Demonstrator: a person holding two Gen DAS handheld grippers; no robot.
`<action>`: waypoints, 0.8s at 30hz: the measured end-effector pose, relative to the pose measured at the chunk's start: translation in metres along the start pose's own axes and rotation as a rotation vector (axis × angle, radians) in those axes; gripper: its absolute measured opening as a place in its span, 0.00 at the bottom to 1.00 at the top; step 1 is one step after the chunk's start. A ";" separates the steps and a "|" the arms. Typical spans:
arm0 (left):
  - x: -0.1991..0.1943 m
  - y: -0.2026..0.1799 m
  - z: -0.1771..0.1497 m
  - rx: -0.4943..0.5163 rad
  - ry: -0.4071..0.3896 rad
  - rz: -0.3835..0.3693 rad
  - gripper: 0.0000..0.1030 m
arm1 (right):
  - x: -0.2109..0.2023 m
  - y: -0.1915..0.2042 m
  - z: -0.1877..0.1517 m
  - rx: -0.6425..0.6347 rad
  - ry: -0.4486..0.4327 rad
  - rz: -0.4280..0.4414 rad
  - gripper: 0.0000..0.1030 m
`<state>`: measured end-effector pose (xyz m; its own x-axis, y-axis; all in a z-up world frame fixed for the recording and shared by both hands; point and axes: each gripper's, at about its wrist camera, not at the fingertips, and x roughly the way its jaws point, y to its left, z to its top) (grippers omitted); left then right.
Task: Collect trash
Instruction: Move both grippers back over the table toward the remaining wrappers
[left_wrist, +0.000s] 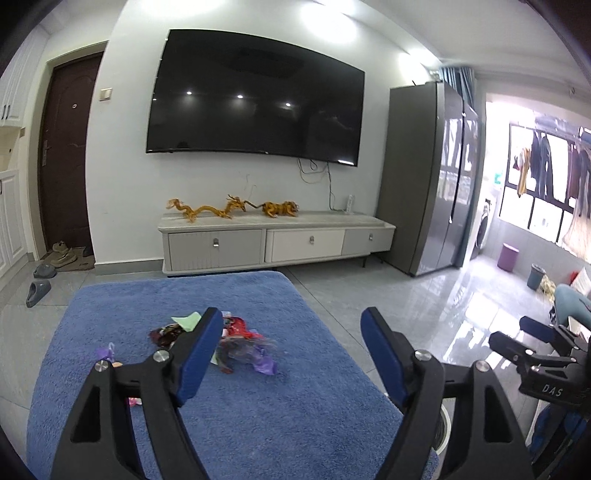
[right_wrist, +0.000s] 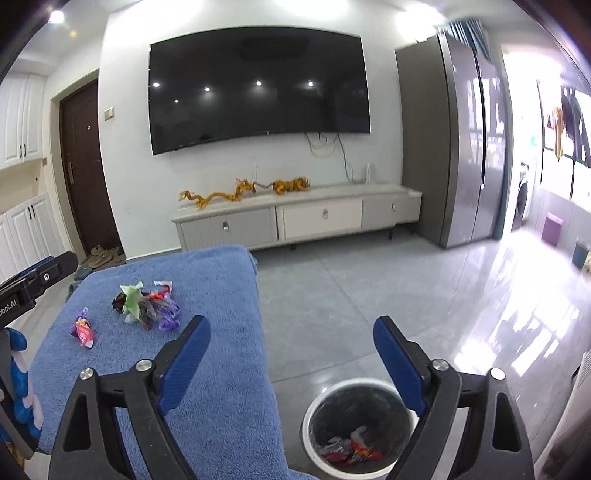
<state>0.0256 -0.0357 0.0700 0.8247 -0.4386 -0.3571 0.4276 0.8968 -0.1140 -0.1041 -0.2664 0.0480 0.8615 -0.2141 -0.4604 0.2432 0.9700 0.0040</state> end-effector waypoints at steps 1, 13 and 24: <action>-0.003 0.004 0.000 -0.007 -0.008 0.007 0.74 | -0.004 0.005 0.003 -0.007 -0.014 -0.010 0.90; -0.021 0.077 -0.019 -0.101 0.029 0.064 0.78 | -0.024 0.050 0.017 -0.064 -0.141 -0.062 1.00; 0.000 0.166 -0.053 -0.215 0.107 0.134 0.78 | 0.006 0.077 0.015 -0.077 -0.104 0.010 1.00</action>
<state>0.0768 0.1165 0.0017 0.8200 -0.3170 -0.4766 0.2199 0.9432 -0.2490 -0.0738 -0.1951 0.0586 0.9062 -0.2110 -0.3666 0.2026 0.9773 -0.0616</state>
